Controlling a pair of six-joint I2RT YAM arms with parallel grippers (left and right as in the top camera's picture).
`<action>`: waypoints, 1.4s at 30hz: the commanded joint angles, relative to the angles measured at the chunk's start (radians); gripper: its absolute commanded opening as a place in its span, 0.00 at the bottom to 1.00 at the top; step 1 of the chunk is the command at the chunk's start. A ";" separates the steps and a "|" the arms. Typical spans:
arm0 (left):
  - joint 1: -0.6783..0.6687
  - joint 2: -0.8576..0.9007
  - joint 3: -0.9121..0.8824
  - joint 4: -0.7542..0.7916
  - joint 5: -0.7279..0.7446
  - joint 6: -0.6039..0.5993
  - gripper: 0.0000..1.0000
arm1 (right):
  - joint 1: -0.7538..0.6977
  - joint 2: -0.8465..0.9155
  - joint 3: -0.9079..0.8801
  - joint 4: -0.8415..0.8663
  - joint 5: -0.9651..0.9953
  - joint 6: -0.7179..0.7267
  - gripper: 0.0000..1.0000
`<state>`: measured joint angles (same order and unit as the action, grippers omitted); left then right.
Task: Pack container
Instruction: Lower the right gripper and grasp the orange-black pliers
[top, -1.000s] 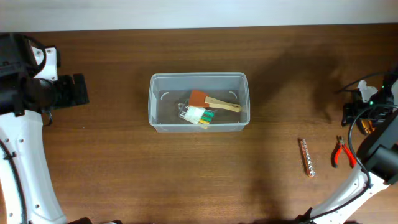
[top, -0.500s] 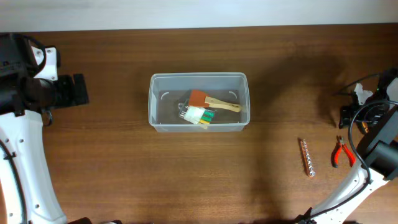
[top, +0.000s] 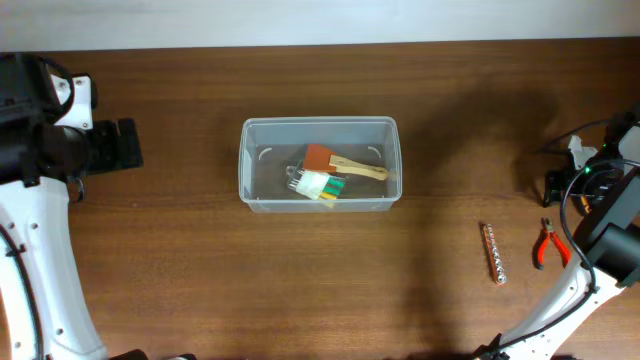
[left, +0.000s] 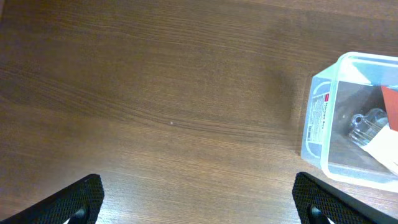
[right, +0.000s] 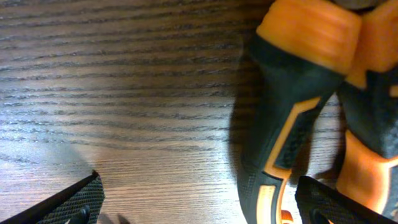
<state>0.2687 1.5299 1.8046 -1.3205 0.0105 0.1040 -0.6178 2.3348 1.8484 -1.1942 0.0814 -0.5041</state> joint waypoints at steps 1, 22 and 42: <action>0.005 0.003 0.016 0.003 -0.010 -0.013 0.99 | -0.002 0.029 -0.006 0.022 0.009 0.008 0.99; 0.005 0.003 0.016 0.003 -0.010 -0.013 0.99 | 0.035 0.029 -0.006 0.110 0.010 0.087 1.00; 0.005 0.003 0.016 -0.001 -0.010 -0.013 0.99 | 0.034 0.029 -0.006 0.104 -0.002 0.087 0.83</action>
<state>0.2687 1.5299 1.8046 -1.3205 0.0105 0.1040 -0.5880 2.3310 1.8542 -1.0985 0.0593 -0.4366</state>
